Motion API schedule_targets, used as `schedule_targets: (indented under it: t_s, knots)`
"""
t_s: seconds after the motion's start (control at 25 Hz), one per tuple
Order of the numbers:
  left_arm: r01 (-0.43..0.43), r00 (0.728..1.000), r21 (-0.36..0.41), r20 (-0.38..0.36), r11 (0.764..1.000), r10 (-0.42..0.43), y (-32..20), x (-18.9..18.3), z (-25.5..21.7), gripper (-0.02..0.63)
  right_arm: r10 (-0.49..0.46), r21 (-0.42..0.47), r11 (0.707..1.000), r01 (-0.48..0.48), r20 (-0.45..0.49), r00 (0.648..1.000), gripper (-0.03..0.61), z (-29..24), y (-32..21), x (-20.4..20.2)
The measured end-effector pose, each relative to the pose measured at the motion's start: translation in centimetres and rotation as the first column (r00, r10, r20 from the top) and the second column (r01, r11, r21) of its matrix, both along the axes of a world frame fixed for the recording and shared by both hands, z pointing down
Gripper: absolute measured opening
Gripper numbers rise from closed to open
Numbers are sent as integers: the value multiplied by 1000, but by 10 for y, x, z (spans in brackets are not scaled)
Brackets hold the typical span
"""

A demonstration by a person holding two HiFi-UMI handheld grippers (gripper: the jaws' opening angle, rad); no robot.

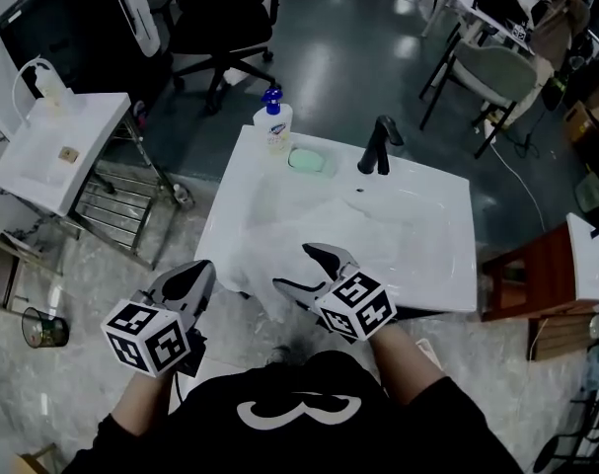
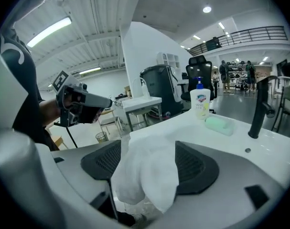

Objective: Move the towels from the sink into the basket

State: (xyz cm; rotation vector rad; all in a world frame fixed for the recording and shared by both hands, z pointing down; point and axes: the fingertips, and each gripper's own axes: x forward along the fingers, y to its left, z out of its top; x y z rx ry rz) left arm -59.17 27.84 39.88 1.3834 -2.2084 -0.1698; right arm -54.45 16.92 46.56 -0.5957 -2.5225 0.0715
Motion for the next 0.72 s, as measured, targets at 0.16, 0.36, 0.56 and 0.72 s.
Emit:
schedule_targets:
  t_s: [0.16, 0.36, 0.56, 0.72]
  knots:
    - [-7, 1000, -6, -19, 1000, 7, 6, -3, 8, 6, -47, 57, 997, 54, -126, 991, 334, 34, 19, -12]
    - [20, 1000, -5, -15, 1000, -20, 20, -13, 9, 6, -41, 108, 992, 65, -210, 977, 334, 58, 26, -32]
    - [51, 999, 5, -15, 999, -51, 32, -21, 10, 6, -53, 133, 987, 94, -282, 958, 334, 78, 31, -38]
    - [74, 997, 3, -28, 997, -74, 38, -23, 14, 6, -56, 108, 989, 98, -343, 938, 334, 90, 31, -36]
